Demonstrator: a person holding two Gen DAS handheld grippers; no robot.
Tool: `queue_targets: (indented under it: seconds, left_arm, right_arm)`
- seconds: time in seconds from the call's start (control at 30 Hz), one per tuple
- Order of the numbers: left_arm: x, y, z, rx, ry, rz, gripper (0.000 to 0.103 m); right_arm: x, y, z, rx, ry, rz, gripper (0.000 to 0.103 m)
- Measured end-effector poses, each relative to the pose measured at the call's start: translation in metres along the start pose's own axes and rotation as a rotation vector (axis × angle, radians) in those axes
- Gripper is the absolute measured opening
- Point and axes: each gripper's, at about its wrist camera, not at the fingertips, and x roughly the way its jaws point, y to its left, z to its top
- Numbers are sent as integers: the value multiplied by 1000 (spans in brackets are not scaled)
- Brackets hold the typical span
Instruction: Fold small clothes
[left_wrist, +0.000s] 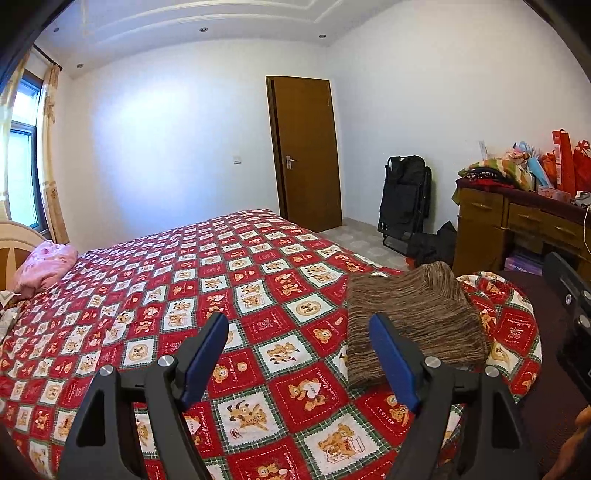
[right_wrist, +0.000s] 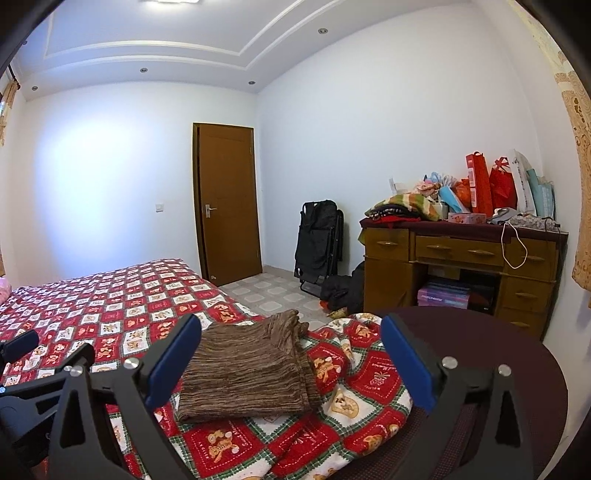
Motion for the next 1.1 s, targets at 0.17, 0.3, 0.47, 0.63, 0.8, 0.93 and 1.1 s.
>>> queue_targets:
  seconds: [0.17, 0.3, 0.47, 0.63, 0.8, 0.93, 1.1]
  left_arm:
    - [-1, -4, 1, 14, -2, -25, 79]
    - [-2, -5, 1, 20, -4, -22, 79]
    - [-3, -5, 2, 15, -8, -23, 79]
    - [-4, -5, 2, 18, -11, -21, 79]
    - [-3, -5, 1, 22, -4, -24, 79]
    - [-3, -4, 1, 20, -4, -25, 79]
    - [-3, -4, 0, 21, 0, -31, 79]
  right_arm:
    - [-1, 0, 0, 6, -3, -2, 100]
    - [2, 0, 0, 8, 10, 0, 100]
    - [0, -1, 1, 16, 2, -2, 100]
    - [-3, -1, 1, 17, 1, -4, 100]
    - [-4, -1, 1, 17, 3, -3, 100]
    - [-3, -1, 1, 17, 0, -4, 100]
    - [-3, 0, 1, 17, 5, -2, 100]
